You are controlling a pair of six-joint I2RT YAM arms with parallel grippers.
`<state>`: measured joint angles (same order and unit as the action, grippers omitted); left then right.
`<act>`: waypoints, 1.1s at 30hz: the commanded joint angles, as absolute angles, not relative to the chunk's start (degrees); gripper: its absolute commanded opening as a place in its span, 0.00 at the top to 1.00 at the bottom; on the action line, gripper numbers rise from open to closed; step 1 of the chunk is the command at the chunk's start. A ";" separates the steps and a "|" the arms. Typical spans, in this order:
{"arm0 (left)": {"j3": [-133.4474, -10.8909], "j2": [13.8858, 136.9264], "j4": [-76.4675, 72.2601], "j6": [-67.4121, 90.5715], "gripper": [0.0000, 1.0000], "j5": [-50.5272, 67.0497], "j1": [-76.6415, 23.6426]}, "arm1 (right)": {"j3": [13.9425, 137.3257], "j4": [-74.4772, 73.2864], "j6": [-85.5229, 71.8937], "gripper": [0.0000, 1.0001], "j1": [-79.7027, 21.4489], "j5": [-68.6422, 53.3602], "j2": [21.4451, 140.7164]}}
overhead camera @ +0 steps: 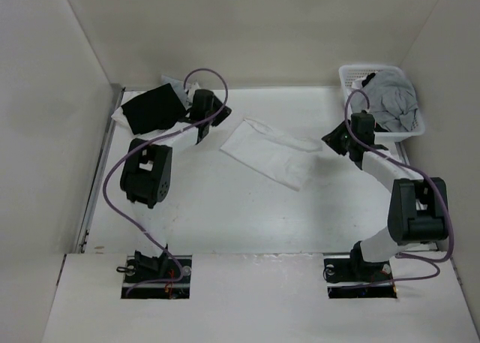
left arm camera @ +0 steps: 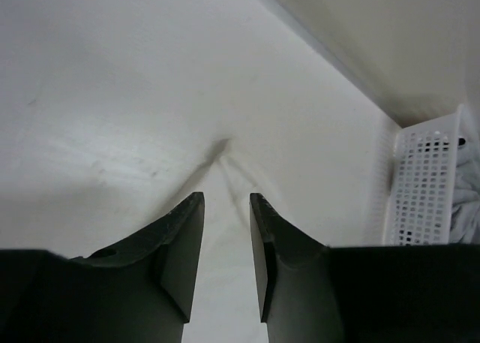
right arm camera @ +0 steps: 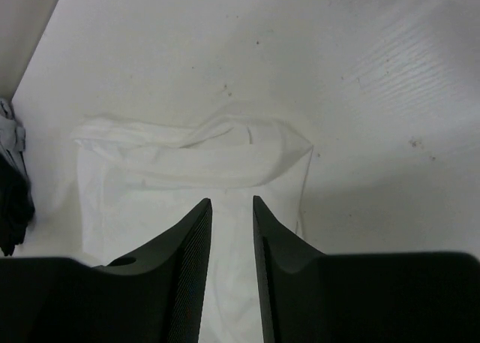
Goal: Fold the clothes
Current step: Fold the tank top
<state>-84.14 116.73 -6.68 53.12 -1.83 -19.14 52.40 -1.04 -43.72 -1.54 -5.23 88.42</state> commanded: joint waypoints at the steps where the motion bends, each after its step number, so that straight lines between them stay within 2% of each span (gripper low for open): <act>1: -69.58 103.65 -12.98 52.12 0.71 -5.70 -17.88 | 49.51 3.25 -42.98 0.67 -3.29 -2.03 82.02; 2: -64.82 101.45 -15.01 52.03 0.72 -6.32 -17.97 | 46.79 4.12 -43.24 0.67 -4.16 -0.98 79.39; 3: -60.60 99.77 -16.25 52.03 0.72 -6.24 -18.06 | 43.71 5.44 -43.42 0.72 -5.57 -0.18 76.41; 6: -52.40 97.91 -17.05 51.42 0.71 -5.02 -18.23 | 35.10 7.73 -44.21 0.99 -9.96 1.05 67.61; 10: -48.17 99.40 -18.54 50.89 0.68 -2.64 -17.88 | 27.61 6.69 -44.82 1.00 -14.62 1.23 58.82; 12: -48.60 101.07 -18.81 50.89 0.66 -1.32 -17.80 | 25.50 5.19 -45.00 0.94 -16.38 1.23 56.00; 15: -50.71 104.14 -18.81 50.98 0.65 0.97 -17.97 | 21.98 2.91 -45.96 0.78 -18.76 1.67 52.57; 17: -51.33 105.29 -19.07 51.33 0.64 0.53 -17.97 | 20.14 2.46 -46.75 0.70 -19.64 1.93 51.33; 20: -52.55 107.39 -20.30 52.29 0.64 0.44 -17.97 | 17.76 2.11 -48.16 0.64 -21.48 1.67 51.24; 22: -53.61 108.89 -20.65 52.91 0.70 0.44 -17.97 | 16.88 2.02 -49.13 0.62 -22.97 2.11 52.11; 24: -54.31 110.04 -21.09 54.22 0.86 1.05 -17.80 | 16.52 2.28 -50.01 0.60 -24.12 2.11 53.52; 26: -53.18 109.60 -22.23 55.81 0.95 0.27 -17.10 | 16.78 3.07 -50.54 0.58 -25.44 2.28 55.36; 29: -49.85 107.67 -24.69 56.51 1.00 -0.96 -15.69 | 16.87 6.31 -50.62 0.56 -25.97 1.85 58.09; 33: -42.47 103.20 -26.98 57.56 1.00 -1.84 -14.37 | 18.80 9.84 -50.71 0.53 -25.97 0.09 61.87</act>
